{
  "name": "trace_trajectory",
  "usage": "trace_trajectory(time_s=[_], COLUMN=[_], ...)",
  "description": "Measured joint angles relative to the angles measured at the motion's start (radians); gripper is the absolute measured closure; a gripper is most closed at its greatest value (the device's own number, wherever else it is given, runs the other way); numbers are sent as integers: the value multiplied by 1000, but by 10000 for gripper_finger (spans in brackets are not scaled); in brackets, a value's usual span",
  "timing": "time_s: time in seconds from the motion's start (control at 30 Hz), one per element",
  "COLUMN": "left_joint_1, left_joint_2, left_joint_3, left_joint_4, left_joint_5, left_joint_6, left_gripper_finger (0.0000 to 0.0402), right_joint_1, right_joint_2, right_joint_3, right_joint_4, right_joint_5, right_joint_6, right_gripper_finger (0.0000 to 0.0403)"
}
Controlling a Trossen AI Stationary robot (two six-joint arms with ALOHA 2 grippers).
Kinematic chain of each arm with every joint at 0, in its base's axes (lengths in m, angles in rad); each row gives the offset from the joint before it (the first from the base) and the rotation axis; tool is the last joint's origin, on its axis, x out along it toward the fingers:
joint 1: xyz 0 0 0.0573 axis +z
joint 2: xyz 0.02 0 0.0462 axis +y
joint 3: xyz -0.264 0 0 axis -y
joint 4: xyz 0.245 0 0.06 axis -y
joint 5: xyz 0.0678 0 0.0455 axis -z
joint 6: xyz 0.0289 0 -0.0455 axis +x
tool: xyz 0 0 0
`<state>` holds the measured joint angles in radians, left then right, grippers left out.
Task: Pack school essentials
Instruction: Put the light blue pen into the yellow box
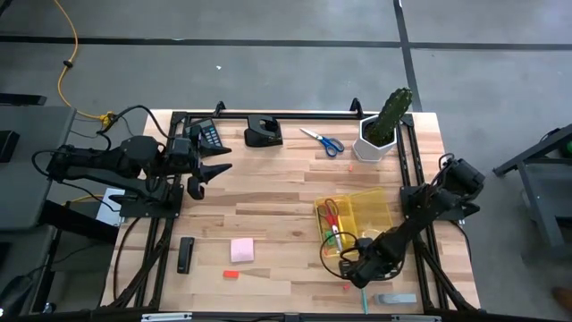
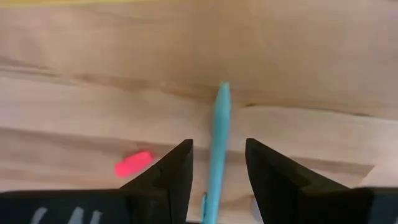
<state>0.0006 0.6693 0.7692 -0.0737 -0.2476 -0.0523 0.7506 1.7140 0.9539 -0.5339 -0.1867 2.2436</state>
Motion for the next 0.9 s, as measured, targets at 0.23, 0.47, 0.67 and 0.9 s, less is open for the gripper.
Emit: trace_trajectory(time_s=[0.23, 0.47, 0.67, 0.9], left_joint_1=[0, 0, 0, 0], left_joint_2=[0, 0, 0, 0], left_joint_3=[0, 0, 0, 0], left_joint_4=[2, 2, 3, 23], left_joint_5=[-3, -3, -16, -29], left_joint_6=[-23, -23, -23, -23], left_gripper_finger=[213, 213, 213, 213], right_joint_1=[0, -1, 0, 0], right_joint_2=[38, 45, 46, 40], right_joint_3=[0, 0, 1, 1], right_joint_4=[12, 9, -9, -20], right_joint_5=[-31, -37, -38, -32], right_joint_6=[3, 3, 1, -52], right_gripper_finger=[265, 275, 331, 394])
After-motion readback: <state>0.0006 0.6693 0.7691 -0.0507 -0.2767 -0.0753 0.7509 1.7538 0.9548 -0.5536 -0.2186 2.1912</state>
